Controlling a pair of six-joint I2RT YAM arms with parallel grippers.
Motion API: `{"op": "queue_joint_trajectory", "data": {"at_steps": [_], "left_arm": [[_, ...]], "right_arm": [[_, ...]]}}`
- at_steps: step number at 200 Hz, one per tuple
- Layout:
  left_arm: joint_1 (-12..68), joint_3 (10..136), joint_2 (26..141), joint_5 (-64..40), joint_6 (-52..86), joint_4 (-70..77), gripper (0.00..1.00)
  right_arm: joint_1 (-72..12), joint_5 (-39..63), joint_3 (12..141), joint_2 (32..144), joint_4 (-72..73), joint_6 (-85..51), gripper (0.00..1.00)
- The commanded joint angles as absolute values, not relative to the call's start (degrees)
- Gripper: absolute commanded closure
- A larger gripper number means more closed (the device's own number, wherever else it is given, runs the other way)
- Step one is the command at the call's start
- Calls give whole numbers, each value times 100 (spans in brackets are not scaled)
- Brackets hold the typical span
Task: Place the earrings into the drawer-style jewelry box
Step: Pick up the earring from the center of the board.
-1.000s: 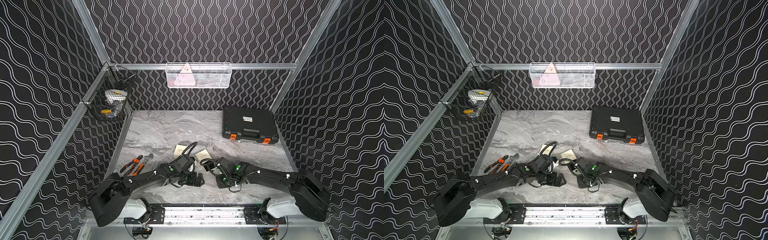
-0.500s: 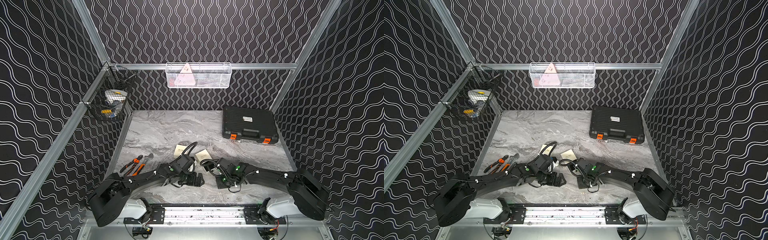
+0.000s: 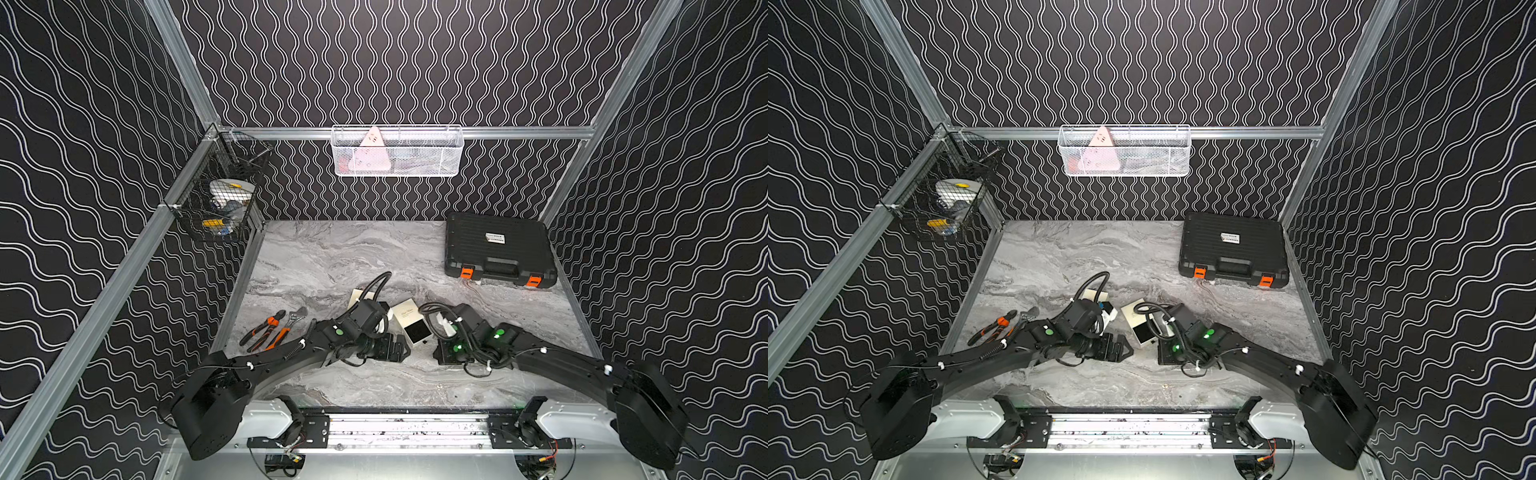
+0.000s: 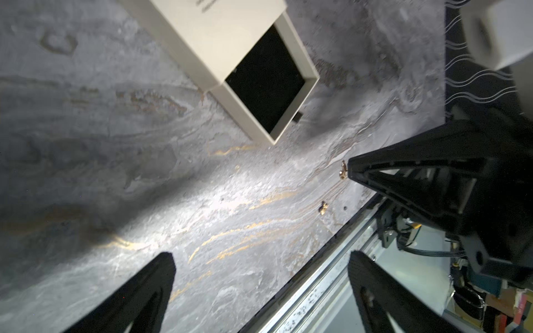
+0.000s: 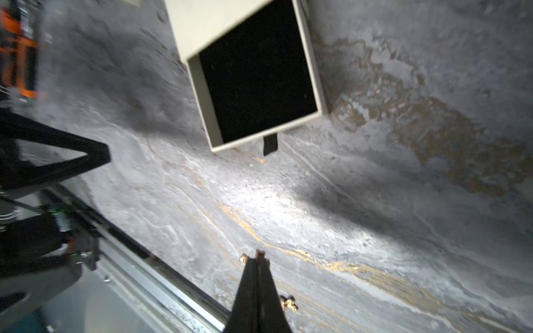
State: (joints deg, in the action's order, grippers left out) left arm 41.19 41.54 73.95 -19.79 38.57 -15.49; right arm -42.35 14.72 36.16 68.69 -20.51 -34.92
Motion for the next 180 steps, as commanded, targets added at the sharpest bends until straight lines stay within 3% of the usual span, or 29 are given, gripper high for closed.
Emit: {"op": "queue_joint_trajectory", "data": {"at_steps": [1,45,89,126,180], "left_arm": [[3972,4250,7195,-2894,3489,-986,3],[3429,4165,6586,-4334,2748,-275,5],[2971,3904,7077,-5984,3440,1365,14],[2962,3584,7467,-6336,4563,3214,22],[2988,3795,7495,-6123,4183,2710,28]], "right_arm": [[-3717,3068,3287,6462,-715,-3492,100],[-2830,4976,2944,6199,742,-4044,100],[-2378,5873,2522,6125,2492,-5068,100],[-2328,6224,2509,6218,3227,-5566,100],[-2329,6440,2475,6660,4524,-6416,100]]}}
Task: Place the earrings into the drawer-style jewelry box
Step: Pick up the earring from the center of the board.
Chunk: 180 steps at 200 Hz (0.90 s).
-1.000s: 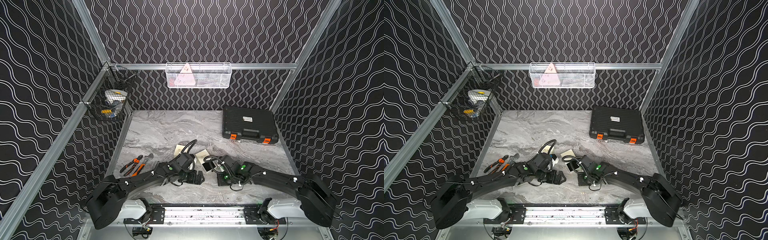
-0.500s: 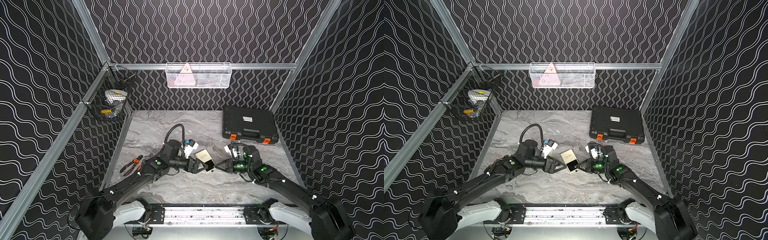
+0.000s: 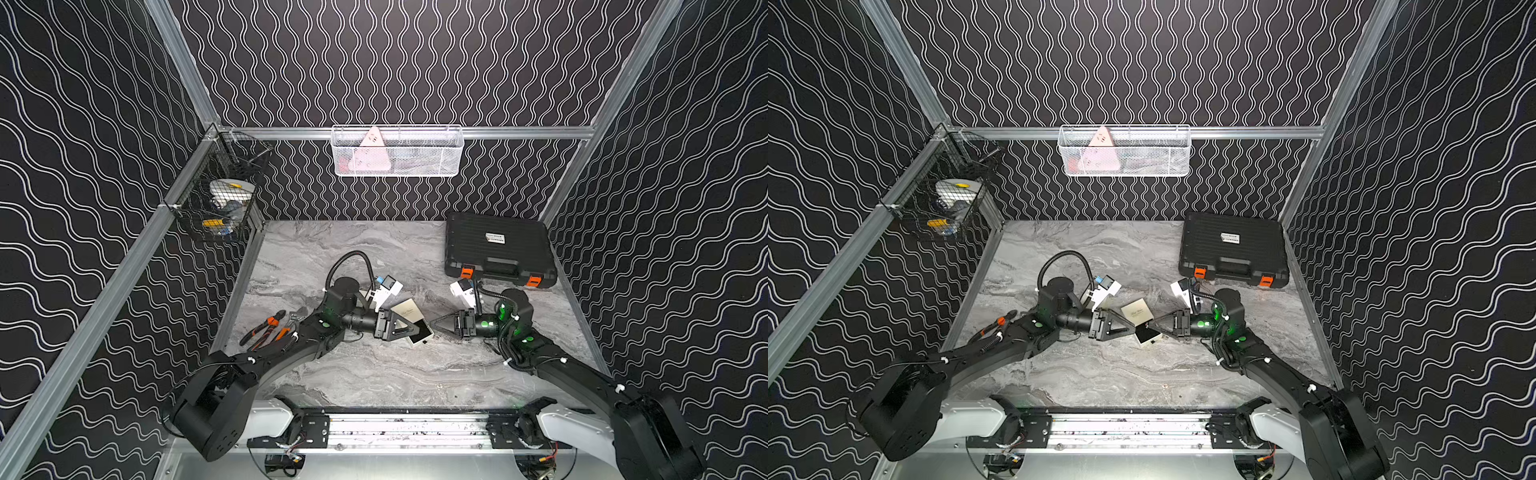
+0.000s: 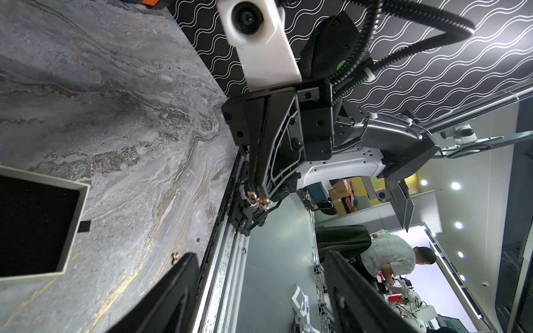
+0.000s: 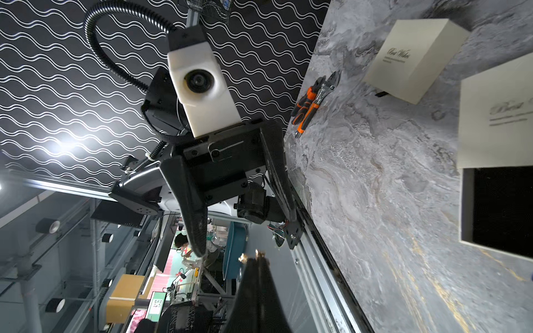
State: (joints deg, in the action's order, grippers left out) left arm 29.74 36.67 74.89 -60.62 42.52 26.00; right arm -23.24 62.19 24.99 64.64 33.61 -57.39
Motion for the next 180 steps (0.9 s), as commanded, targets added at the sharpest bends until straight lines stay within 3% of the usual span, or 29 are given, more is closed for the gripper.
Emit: {"op": "queue_joint_trajectory", "data": {"at_steps": [1,96,140,180], "left_arm": [[2988,3800,7496,-6120,4166,2686,29],[3012,4089,7734,-6063,3774,2253,41],[3011,4127,7718,-6086,3863,2337,44],[3006,4122,7699,-6075,3908,2347,46]], "right_arm": [[-2325,6446,2473,6674,4573,-6447,100],[-2491,6544,2390,8042,7901,-8443,100],[-2575,6538,2465,8027,7521,-8217,100],[-2744,6461,2669,7446,5581,-7053,100]]}}
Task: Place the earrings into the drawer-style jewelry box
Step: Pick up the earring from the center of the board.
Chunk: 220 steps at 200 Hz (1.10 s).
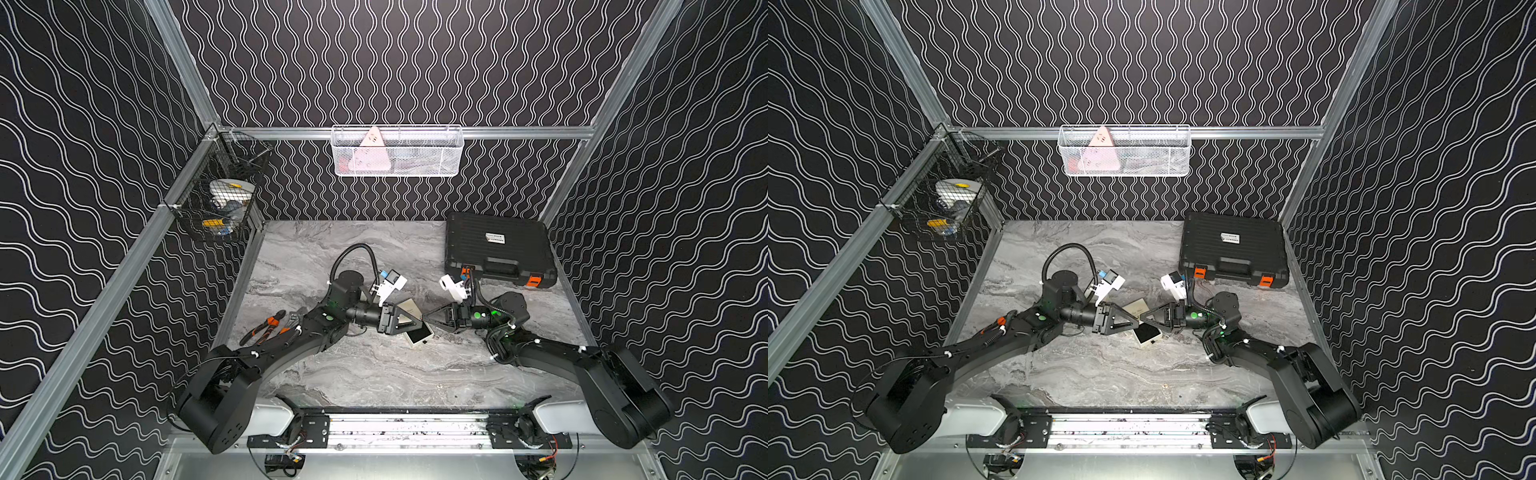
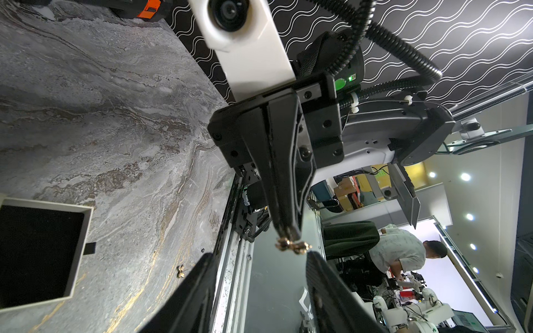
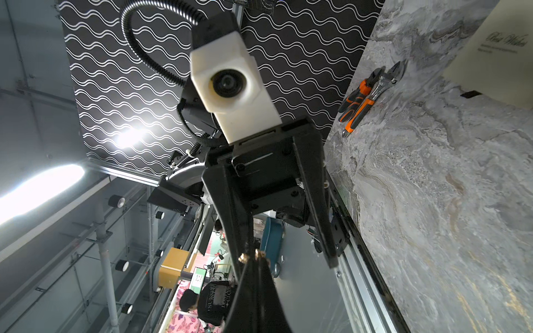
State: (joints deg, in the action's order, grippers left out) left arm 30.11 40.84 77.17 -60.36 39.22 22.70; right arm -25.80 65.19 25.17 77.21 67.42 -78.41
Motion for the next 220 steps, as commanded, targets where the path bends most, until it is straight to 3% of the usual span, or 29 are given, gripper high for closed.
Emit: {"op": "queue_joint_trajectory", "data": {"at_steps": [1,36,90,220], "left_arm": [[3006,4126,7699,-6079,3909,2347,46],[3006,4140,7709,-6124,4034,2476,49],[2962,4114,7603,-6146,4066,2513,48],[2927,4018,7593,-6148,4034,2387,54]], "right_arm": [[-2752,6461,2679,7428,5515,-7016,100],[-2909,6306,2918,7050,3954,-6110,100],[-2911,6354,2804,7293,4662,-6520,100],[-2909,6317,2856,7277,4489,-6439,100]]}}
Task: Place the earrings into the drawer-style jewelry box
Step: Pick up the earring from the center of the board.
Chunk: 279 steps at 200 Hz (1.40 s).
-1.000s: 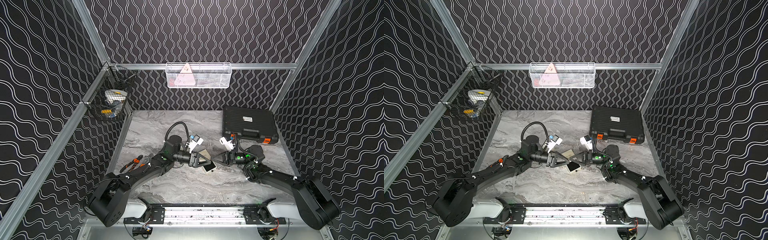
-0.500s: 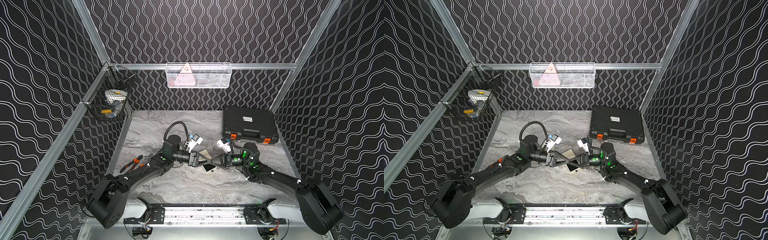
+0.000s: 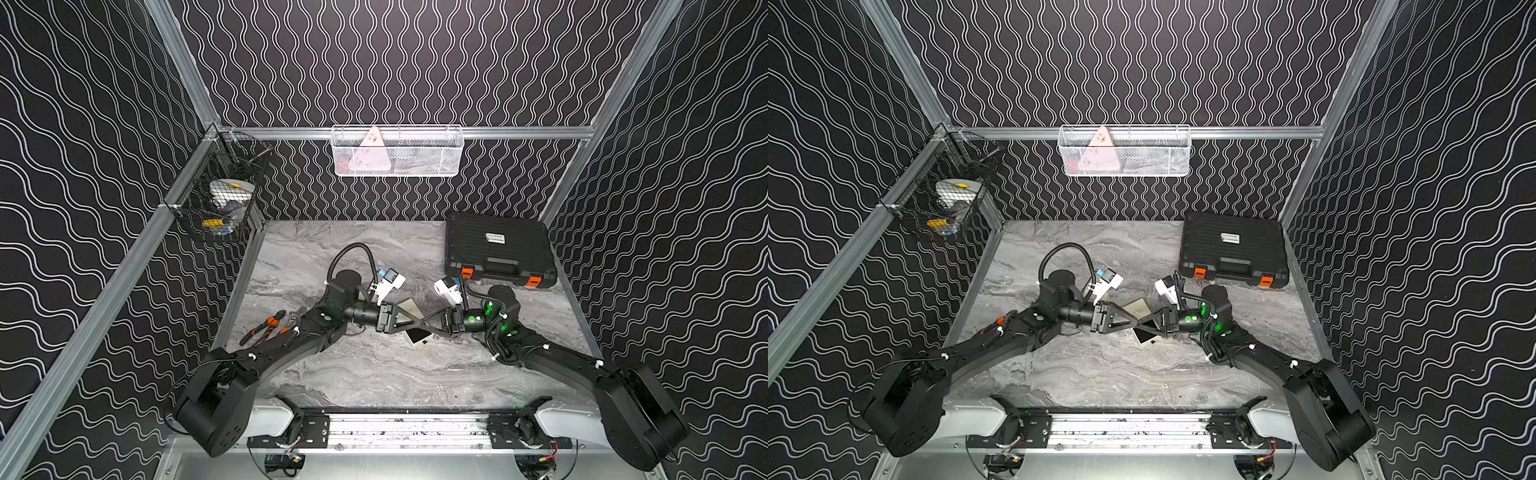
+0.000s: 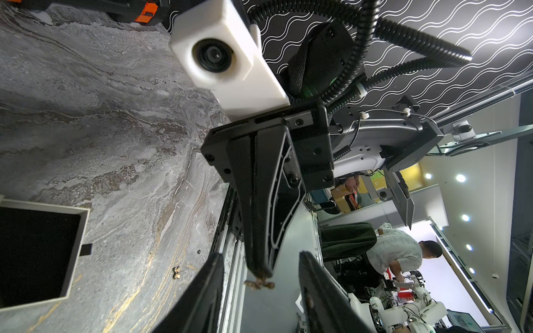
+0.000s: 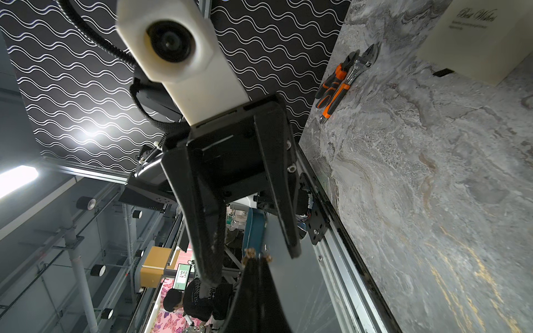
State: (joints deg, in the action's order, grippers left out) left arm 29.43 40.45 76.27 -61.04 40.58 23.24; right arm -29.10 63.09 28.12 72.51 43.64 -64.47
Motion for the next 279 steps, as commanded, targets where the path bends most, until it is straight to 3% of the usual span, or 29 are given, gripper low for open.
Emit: {"op": "queue_joint_trajectory", "data": {"at_steps": [1,93,132,192,279], "left_arm": [[2927,4017,7589,-6146,4030,2384,54],[2927,4036,7593,-6152,3965,2241,68],[2927,4030,7594,-6161,3980,2201,68],[2927,3973,7655,-6266,4032,2270,56],[2927,4050,7638,-6153,3984,2063,67]], "right_arm": [[-2909,6318,2856,7277,4490,-6445,100],[-2918,6294,2848,7304,4482,-6437,100],[-2918,6289,2865,7316,4474,-6428,100],[-2918,6302,2918,7307,4309,-6318,100],[-2927,6302,2856,7304,4299,-6294,100]]}}
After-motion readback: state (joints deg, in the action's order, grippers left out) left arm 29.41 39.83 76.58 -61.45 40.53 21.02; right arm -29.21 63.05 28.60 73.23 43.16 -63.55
